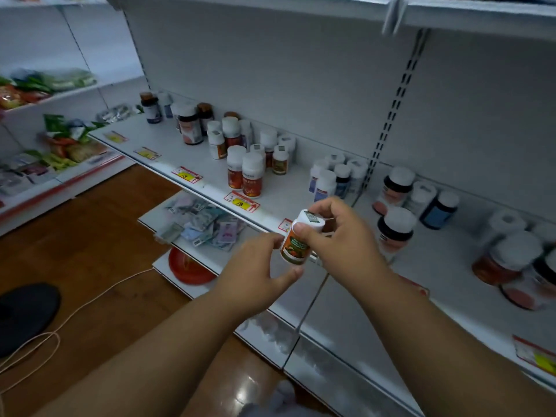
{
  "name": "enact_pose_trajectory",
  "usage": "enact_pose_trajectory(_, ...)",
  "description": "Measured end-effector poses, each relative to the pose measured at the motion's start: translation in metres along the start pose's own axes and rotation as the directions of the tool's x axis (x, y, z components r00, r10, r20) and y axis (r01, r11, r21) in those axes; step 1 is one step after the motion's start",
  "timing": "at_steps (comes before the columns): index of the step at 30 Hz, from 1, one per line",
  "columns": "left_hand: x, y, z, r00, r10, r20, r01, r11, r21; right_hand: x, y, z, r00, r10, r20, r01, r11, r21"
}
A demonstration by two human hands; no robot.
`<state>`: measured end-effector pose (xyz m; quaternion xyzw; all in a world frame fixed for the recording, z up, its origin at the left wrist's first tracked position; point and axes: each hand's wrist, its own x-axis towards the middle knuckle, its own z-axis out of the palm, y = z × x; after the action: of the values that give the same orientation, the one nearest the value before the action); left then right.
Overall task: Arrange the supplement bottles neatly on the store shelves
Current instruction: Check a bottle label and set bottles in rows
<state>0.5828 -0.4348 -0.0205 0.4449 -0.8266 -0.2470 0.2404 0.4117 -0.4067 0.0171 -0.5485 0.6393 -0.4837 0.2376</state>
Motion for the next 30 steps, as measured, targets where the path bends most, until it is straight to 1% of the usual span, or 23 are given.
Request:
enact_pose_trajectory(2,0.029,-0.017,-0.001,1.000,0.021,-0.001,-0.021,0.997,0.077,0.032,0.005,0.011,1.000,0.013,-0.013,-0.014,0.998,-0.060)
enact_pose_trajectory(6,0.083,-0.045,-0.005,0.996,0.049,0.072,-0.062,0.978,0.200,0.087,0.012,0.026,0.998,0.034,-0.052,-0.046,0.969,-0.244)
enact_pose_trajectory(9,0.123,-0.059,0.001,0.991,0.050,0.123,-0.073,0.980,0.186,0.120,0.021,0.039,0.991,0.126,-0.035,-0.129,0.908,-0.399)
enact_pose_trajectory(11,0.147,-0.065,0.009,0.981,0.079,0.179,-0.104,0.985,0.138,0.136,0.030,0.049,0.980,0.188,-0.062,-0.195,0.870,-0.452)
enact_pose_trajectory(13,0.164,-0.071,0.018,0.968,0.129,0.216,-0.154,0.983,0.102,0.144,0.040,0.059,0.977,0.197,-0.080,-0.212,0.864,-0.457)
enact_pose_trajectory(16,0.177,-0.082,0.027,0.956,0.212,0.201,-0.241,0.961,0.132,0.146,0.049,0.069,0.976,0.203,-0.077,-0.215,0.867,-0.450)
enact_pose_trajectory(19,0.184,-0.095,0.027,0.931,0.273,0.242,-0.310,0.942,0.128,0.146,0.049,0.077,0.971,0.223,-0.080,-0.236,0.867,-0.439)
enact_pose_trajectory(22,0.188,-0.103,0.024,0.922,0.309,0.232,-0.324,0.946,0.028,0.145,0.045,0.081,0.966,0.245,-0.077,-0.254,0.871,-0.420)
enact_pose_trajectory(24,0.189,-0.107,0.023,0.917,0.322,0.236,-0.335,0.942,0.014,0.143,0.046,0.083,0.961,0.261,-0.090,-0.275,0.877,-0.395)
enact_pose_trajectory(28,0.192,-0.109,0.021,0.908,0.338,0.247,-0.348,0.938,-0.005,0.135,0.045,0.085,0.945,0.291,-0.152,-0.326,0.878,-0.351)
enact_pose_trajectory(30,0.192,-0.108,0.016,0.903,0.348,0.251,-0.340,0.937,-0.075,0.130,0.041,0.086,0.936,0.291,-0.199,-0.344,0.879,-0.330)
